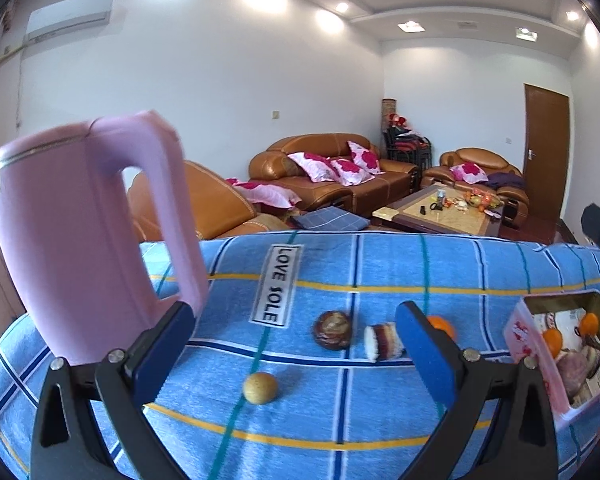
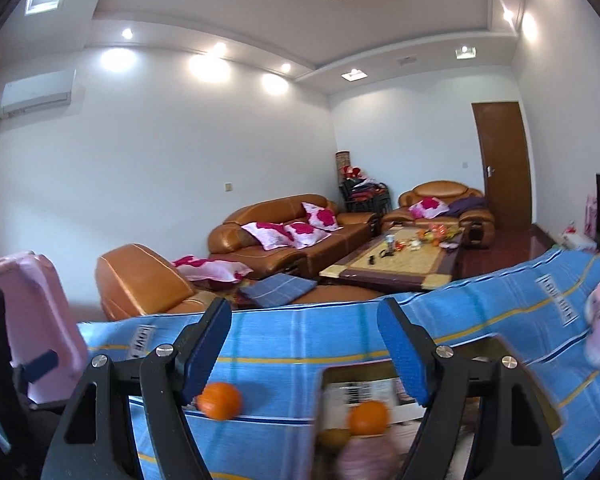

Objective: Organize fruits
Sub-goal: 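Reach the right tool to another orange and close on it, then close the left tool on a dark brown round fruit while the right tool holds the orange, then carry the brown fruit in the left tool and orange in the right tool over the tin tray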

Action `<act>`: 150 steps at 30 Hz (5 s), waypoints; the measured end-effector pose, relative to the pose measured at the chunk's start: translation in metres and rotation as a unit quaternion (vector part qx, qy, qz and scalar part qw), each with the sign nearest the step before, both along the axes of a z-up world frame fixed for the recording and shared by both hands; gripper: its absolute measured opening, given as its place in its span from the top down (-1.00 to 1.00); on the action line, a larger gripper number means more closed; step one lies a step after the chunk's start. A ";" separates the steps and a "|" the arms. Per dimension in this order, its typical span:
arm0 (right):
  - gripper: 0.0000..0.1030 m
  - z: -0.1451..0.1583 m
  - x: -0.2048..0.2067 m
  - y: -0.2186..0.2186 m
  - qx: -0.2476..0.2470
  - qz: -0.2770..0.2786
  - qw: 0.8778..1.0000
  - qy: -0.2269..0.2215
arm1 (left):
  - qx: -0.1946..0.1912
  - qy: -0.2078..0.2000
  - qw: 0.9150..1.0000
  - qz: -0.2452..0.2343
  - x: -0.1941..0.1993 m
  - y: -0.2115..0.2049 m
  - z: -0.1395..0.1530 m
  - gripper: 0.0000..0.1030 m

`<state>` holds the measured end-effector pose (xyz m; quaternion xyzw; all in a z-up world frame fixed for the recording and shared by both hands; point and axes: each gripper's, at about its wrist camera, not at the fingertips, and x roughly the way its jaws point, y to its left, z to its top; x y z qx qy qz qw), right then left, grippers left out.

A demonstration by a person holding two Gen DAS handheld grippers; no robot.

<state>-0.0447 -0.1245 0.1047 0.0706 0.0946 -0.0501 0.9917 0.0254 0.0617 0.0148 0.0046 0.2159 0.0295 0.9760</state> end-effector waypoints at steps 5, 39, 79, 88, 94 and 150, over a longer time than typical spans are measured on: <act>-0.49 -0.009 0.019 0.021 0.030 0.010 0.999 0.016 | 0.015 0.006 0.999 0.028 0.011 0.022 0.001 -1.00; 0.02 -0.084 0.124 0.046 0.021 0.125 0.944 0.305 | 0.063 0.135 0.988 0.030 0.042 0.036 -0.030 -1.00; 0.07 -0.050 0.054 0.019 0.030 0.072 0.984 0.163 | -0.038 0.189 0.981 -0.022 0.109 -0.020 -0.033 -0.54; 0.07 -0.056 0.060 0.011 0.053 0.069 0.980 0.179 | -0.089 0.221 0.971 0.007 0.123 -0.014 -0.061 -0.53; 0.07 -0.055 0.062 0.013 0.046 0.073 0.980 0.180 | -0.088 0.223 0.971 0.000 0.126 -0.007 -0.061 -0.51; 0.07 -0.034 0.036 0.049 -0.036 0.115 0.990 0.078 | -0.100 0.036 0.991 -0.083 0.007 0.035 -0.005 0.26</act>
